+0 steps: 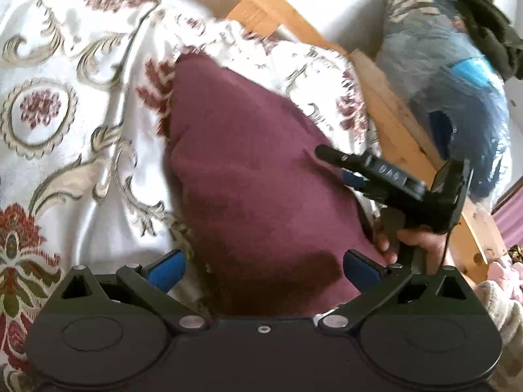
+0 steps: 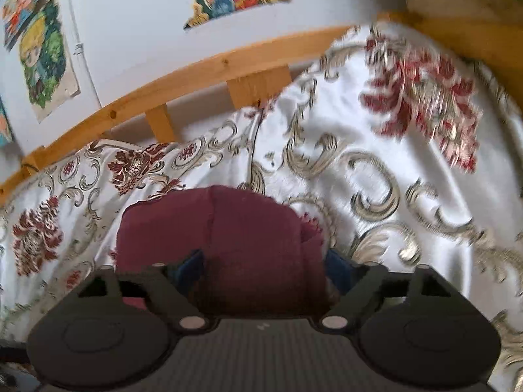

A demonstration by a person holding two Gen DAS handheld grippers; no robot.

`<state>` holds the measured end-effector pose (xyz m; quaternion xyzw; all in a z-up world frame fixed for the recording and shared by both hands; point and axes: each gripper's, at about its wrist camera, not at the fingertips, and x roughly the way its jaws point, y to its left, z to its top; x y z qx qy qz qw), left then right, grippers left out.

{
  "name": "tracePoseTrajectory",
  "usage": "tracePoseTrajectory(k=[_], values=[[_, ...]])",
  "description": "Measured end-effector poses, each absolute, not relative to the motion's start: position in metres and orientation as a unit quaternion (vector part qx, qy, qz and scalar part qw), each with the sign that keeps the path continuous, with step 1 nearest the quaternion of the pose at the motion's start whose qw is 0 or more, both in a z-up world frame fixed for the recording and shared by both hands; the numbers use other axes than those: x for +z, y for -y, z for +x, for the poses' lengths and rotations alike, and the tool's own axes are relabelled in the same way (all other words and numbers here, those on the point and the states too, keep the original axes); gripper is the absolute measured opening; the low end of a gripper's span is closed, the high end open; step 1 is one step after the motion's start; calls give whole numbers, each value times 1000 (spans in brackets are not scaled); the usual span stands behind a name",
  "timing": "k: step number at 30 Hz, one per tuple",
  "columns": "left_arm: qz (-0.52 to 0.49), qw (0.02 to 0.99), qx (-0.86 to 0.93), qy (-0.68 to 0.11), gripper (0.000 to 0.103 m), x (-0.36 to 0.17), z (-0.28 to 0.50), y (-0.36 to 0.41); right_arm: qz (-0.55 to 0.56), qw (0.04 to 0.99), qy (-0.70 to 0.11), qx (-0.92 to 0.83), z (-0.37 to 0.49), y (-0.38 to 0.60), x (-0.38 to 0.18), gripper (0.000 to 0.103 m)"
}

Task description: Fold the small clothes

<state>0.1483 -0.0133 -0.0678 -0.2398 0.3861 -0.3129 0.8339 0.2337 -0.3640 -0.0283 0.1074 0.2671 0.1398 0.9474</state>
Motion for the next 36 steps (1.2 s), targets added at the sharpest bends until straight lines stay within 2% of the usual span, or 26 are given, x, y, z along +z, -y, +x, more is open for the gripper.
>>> tracePoseTrajectory(k=[6,8,12,16,20,25,36], values=[[-230,833,-313,-395,102,-73,151,18,171,928,-304,130,257,374,-41,94],[-226,834,-313,-394,102,-75,150,18,184,923,-306,146,264,376,-44,103],[-222,835,-313,-395,102,-77,150,18,181,916,-321,162,277,372,-44,103],[-221,836,-312,-394,102,-77,150,19,184,914,-323,164,281,372,-42,95],[-219,836,-312,-394,102,-77,150,18,176,915,-325,162,279,374,-43,79],[-217,836,-312,-394,102,-77,152,19,178,916,-320,165,275,377,-43,76],[-223,833,-315,-398,102,-78,154,19,181,918,-318,156,275,373,-44,79]])
